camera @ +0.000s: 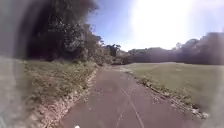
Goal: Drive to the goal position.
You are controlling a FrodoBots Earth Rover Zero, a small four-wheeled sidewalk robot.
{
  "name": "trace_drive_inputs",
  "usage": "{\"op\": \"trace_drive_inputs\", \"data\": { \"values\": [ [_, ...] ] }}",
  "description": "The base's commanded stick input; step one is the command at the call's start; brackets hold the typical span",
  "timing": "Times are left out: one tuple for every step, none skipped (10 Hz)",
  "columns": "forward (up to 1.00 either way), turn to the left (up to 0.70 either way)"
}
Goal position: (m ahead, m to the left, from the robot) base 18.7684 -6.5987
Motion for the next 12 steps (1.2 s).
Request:
{"op": "trace_drive_inputs", "data": {
  "values": [
    [1.00, 0.00],
    [1.00, 0.00],
    [1.00, 0.08],
    [1.00, 0.11],
    [1.00, 0.05],
    [1.00, 0.08],
    [1.00, 0.05],
    [1.00, 0.02],
    [1.00, 0.09],
    [1.00, 0.10],
    [1.00, 0.08],
    [1.00, 0.08]
  ]
}}
